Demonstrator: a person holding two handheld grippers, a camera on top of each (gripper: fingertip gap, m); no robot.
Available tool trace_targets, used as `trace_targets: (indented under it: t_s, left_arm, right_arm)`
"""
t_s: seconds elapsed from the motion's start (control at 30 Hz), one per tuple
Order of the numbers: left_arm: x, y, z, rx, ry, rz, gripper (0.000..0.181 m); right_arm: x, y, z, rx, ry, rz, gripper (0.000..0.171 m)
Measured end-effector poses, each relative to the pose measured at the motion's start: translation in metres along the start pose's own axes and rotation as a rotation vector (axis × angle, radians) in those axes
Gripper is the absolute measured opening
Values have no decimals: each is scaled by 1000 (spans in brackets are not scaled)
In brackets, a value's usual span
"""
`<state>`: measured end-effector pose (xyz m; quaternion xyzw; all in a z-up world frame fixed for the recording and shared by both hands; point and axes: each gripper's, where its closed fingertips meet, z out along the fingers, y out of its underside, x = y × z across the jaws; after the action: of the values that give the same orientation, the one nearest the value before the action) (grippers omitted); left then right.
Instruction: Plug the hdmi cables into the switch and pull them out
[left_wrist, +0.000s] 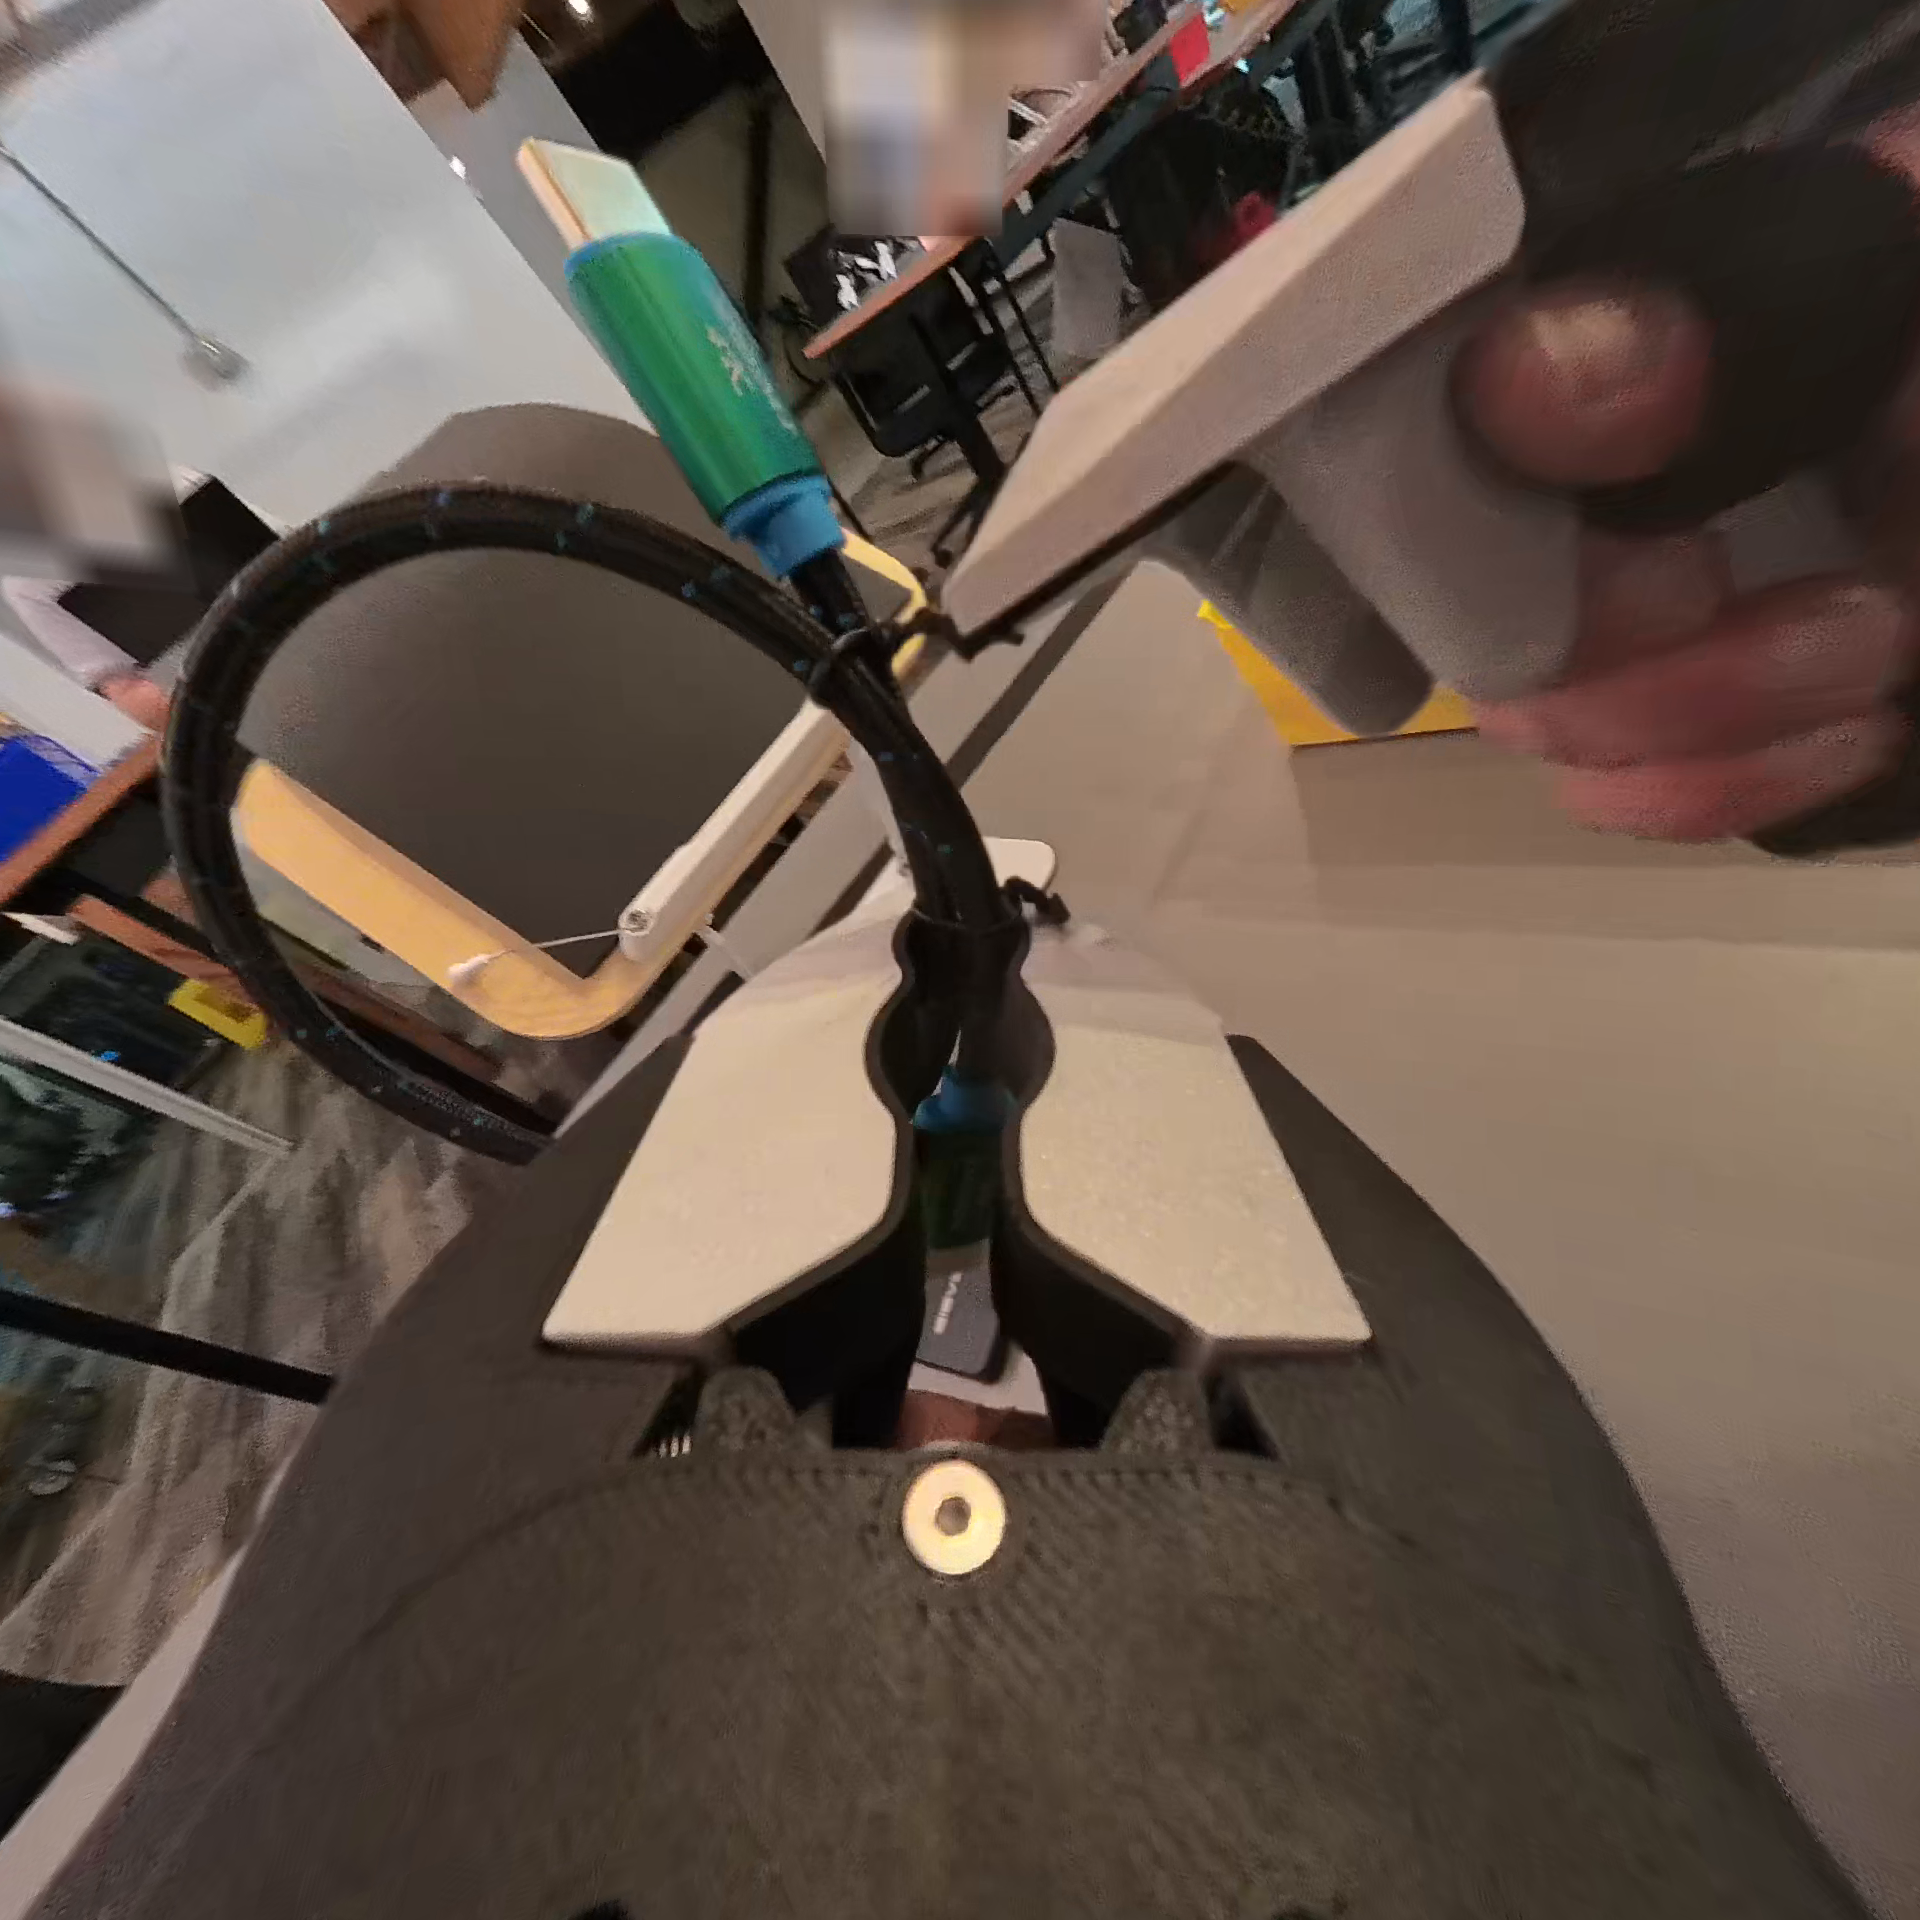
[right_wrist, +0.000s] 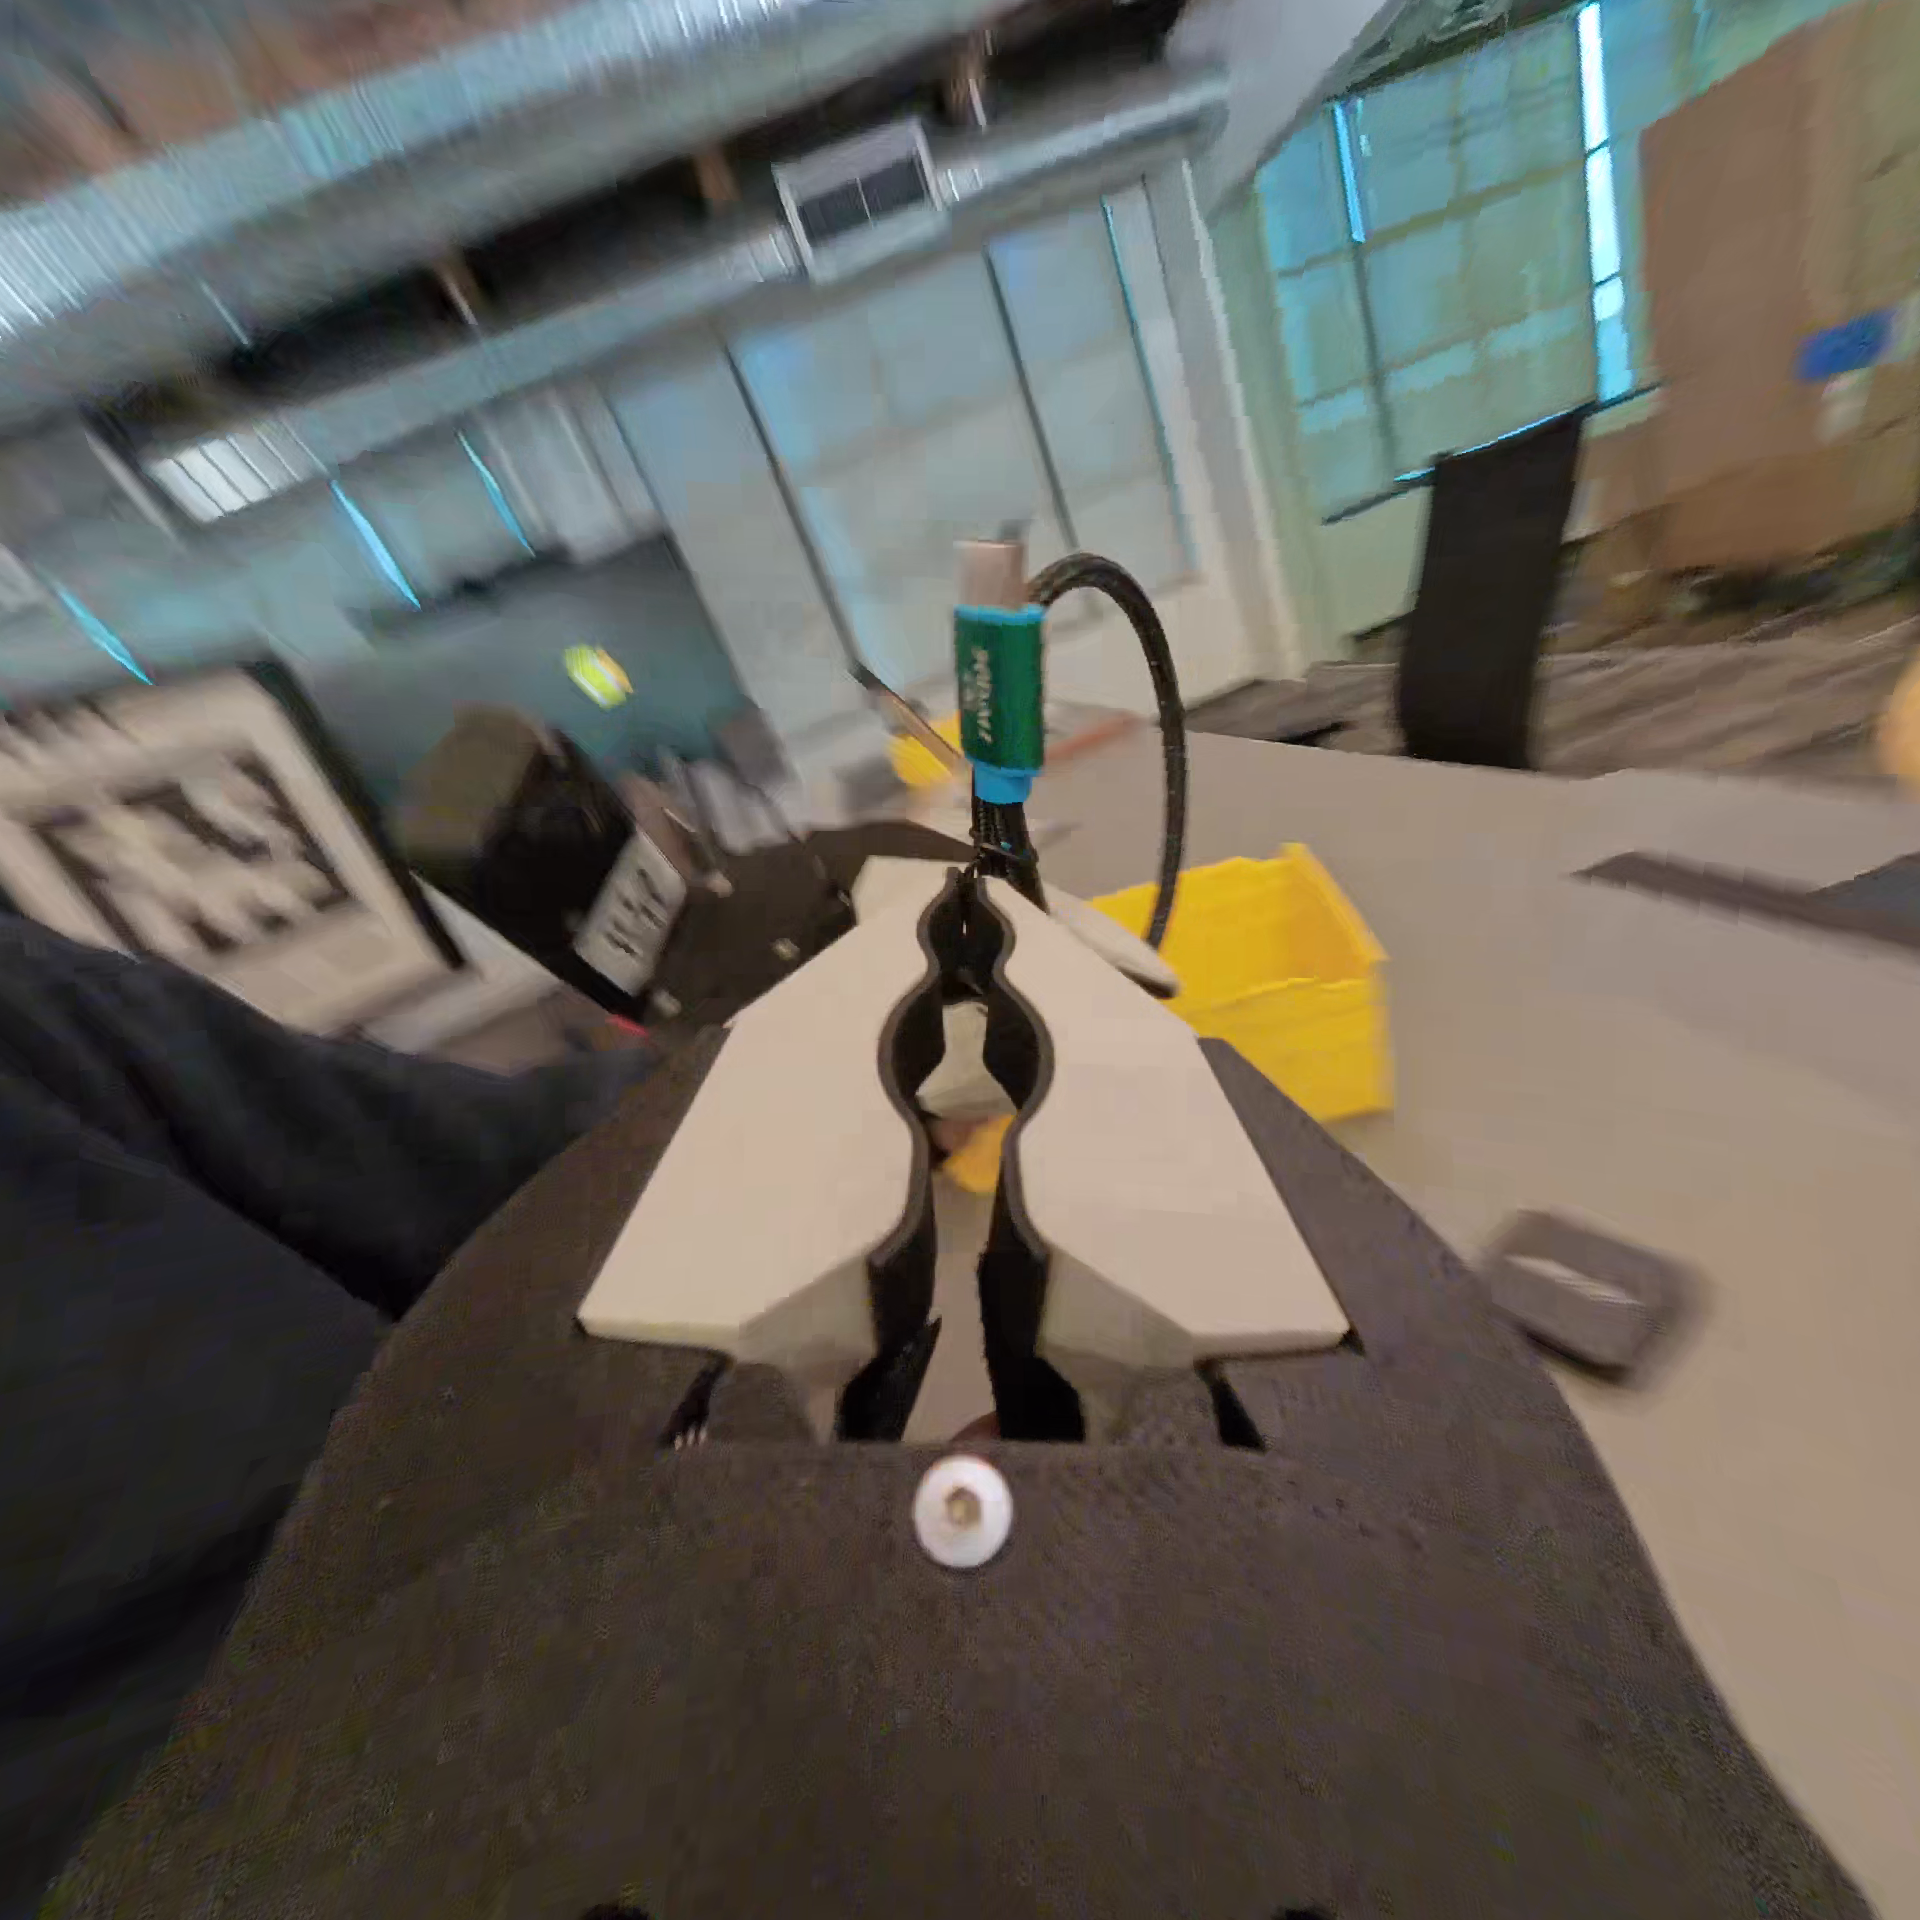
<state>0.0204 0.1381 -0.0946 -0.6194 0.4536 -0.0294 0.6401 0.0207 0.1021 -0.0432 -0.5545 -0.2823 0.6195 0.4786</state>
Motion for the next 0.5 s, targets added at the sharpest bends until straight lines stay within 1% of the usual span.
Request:
trace_targets:
  t_s: [0.07,0.1,0.13,0.2,0.23,0.3,0.33,0.43,0.47,0.5]
  left_arm:
    - [-1,1,1,10,-42,41,9]
    - [-2,2,2,17,-60,53,9]
    - [-3,3,2,30,-65,49,9]
    - [-1,5,3,23,-47,42,9]
    - [0,6,3,17,-43,46,9]
    - [2,8,4,-5,-14,31,8]
    - [2,9,4,-12,0,14,8]
    - [-1,7,2,-21,8,1,8]
    - [0,6,2,-20,13,-2,8]
    - [1,5,2,-23,20,-8,8]
  right_arm:
    - [-2,2,-2,81,-83,198,0]
    - [-6,4,-2,108,-128,265,0]
    - [-9,7,-1,129,-157,297,0]
    - [-5,10,-1,150,-132,285,0]
    - [-1,12,-1,128,-81,208,0]
    - [4,10,-4,66,49,-56,2]
    - [4,7,-5,26,109,-193,9]
    - [9,5,-8,-140,310,-632,19]
    - [8,6,-7,-191,345,-751,23]
    - [7,7,-5,-231,373,-856,23]
